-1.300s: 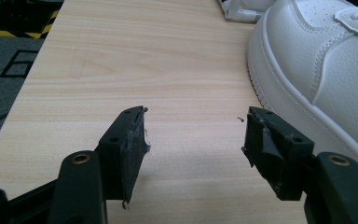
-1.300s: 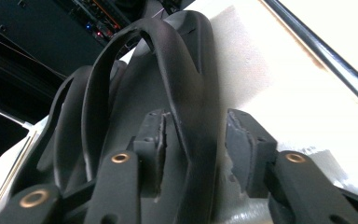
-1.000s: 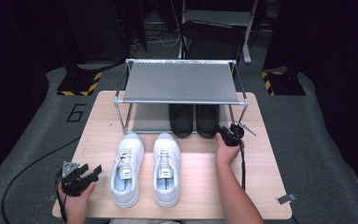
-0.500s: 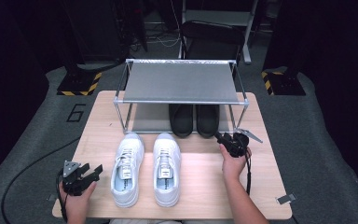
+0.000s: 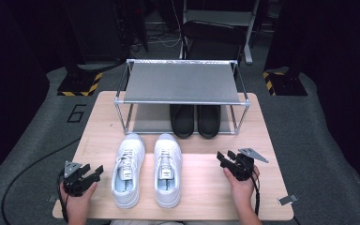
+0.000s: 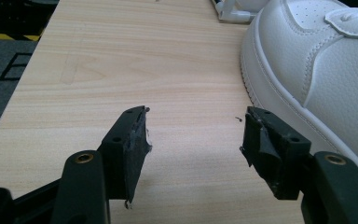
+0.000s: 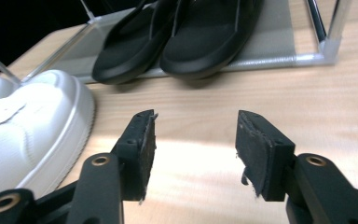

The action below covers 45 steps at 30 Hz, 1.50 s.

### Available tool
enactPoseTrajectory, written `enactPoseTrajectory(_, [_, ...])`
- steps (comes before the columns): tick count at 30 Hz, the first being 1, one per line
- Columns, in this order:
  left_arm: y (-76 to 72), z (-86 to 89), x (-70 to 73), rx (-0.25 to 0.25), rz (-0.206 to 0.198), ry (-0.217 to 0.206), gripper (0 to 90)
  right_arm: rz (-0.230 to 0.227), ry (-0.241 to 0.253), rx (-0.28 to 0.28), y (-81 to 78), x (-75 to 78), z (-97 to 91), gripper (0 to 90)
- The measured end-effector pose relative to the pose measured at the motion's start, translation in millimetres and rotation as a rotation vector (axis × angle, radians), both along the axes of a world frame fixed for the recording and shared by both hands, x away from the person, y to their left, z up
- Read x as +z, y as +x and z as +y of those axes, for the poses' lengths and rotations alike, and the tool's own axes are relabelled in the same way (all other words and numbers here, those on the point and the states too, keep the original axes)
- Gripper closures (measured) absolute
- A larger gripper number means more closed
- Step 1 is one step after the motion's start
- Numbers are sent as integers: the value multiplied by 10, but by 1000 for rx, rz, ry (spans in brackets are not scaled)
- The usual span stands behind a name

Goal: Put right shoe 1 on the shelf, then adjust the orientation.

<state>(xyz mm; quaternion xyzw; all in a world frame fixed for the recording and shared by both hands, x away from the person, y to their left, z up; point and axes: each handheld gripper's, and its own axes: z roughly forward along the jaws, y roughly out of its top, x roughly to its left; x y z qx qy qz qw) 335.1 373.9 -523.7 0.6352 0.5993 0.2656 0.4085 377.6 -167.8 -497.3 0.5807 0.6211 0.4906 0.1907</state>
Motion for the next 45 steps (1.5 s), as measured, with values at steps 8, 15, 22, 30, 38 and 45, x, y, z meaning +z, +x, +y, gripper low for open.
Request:
enactPoseTrajectory(8, [2, -1, 4, -10, 5, 5, 398, -4, 44, -10, -334, -41, -136, 408])
enactPoseTrajectory(15, [19, -8, -8, -27, 12, -1, 396, -15, 88, 3, -420, -125, -252, 453])
enactPoseTrajectory(22, [9, 5, 18, -32, -13, -28, 394, -22, 82, 32, -439, -167, -276, 503])
enactPoseTrajectory(30, [-34, 10, 81, -85, -34, -55, 437, -31, 92, 75, -452, -160, -263, 567])
enactPoseTrajectory(38, [-69, -63, 163, -112, -34, -56, 420, -6, 97, 88, -444, -175, -279, 508])
enactPoseTrajectory(45, [-128, -130, 305, -126, -45, -52, 439, -3, 96, 82, -442, -185, -278, 455])
